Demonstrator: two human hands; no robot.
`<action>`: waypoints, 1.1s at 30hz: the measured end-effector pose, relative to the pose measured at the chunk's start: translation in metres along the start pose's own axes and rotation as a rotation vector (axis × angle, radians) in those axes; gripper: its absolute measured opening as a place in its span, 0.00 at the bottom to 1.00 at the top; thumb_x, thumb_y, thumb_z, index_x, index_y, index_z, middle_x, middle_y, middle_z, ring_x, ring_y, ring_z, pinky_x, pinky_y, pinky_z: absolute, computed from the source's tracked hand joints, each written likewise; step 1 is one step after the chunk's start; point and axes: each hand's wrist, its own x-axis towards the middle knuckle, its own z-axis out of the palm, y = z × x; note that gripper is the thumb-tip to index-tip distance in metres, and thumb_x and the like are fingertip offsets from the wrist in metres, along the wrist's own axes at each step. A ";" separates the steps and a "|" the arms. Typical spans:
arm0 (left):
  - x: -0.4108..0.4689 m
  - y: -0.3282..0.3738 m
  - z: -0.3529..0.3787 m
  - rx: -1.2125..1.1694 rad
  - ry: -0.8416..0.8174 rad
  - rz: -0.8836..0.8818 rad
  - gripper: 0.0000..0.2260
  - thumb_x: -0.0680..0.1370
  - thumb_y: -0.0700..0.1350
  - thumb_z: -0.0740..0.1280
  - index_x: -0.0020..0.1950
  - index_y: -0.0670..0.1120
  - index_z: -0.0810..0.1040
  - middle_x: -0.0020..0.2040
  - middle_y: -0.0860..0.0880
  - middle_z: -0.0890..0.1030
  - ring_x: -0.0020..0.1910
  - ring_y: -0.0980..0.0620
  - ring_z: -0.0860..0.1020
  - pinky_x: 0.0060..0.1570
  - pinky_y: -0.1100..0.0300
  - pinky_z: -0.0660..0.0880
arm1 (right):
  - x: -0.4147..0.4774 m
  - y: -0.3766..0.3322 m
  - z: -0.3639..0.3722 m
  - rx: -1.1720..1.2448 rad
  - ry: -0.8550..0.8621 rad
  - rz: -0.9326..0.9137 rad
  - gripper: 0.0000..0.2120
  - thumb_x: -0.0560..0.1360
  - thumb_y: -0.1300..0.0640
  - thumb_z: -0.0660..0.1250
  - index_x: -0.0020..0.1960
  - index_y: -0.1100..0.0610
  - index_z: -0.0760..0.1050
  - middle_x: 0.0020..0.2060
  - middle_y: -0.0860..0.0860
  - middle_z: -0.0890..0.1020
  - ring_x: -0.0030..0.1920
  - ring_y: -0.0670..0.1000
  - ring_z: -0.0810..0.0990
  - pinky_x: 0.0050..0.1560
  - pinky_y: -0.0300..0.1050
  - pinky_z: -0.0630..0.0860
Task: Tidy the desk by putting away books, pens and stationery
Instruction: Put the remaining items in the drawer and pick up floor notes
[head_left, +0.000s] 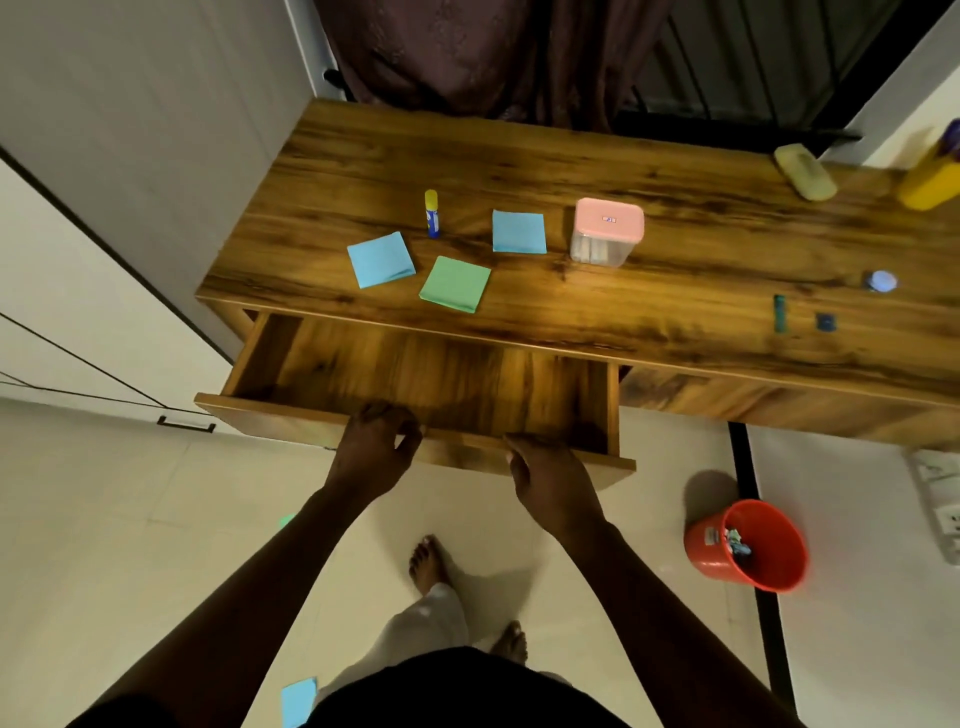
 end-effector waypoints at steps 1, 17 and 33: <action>-0.008 0.002 -0.001 -0.003 0.002 0.001 0.05 0.79 0.50 0.70 0.46 0.50 0.82 0.46 0.53 0.84 0.49 0.49 0.79 0.53 0.54 0.76 | -0.007 -0.001 0.001 0.003 0.000 0.008 0.17 0.81 0.49 0.67 0.69 0.47 0.76 0.57 0.48 0.85 0.56 0.52 0.83 0.60 0.48 0.81; -0.089 0.012 -0.006 -0.003 -0.136 -0.055 0.04 0.77 0.45 0.72 0.43 0.48 0.85 0.42 0.53 0.86 0.43 0.51 0.83 0.49 0.57 0.79 | -0.074 -0.004 0.009 -0.004 -0.150 0.019 0.12 0.80 0.47 0.66 0.61 0.46 0.81 0.51 0.45 0.86 0.52 0.49 0.84 0.54 0.45 0.81; -0.067 0.049 -0.010 -0.097 -0.434 -0.167 0.06 0.77 0.48 0.72 0.43 0.59 0.79 0.44 0.57 0.81 0.44 0.58 0.80 0.42 0.62 0.76 | -0.081 0.002 -0.003 0.086 -0.267 0.021 0.12 0.80 0.44 0.67 0.58 0.47 0.81 0.51 0.44 0.85 0.52 0.47 0.83 0.53 0.39 0.78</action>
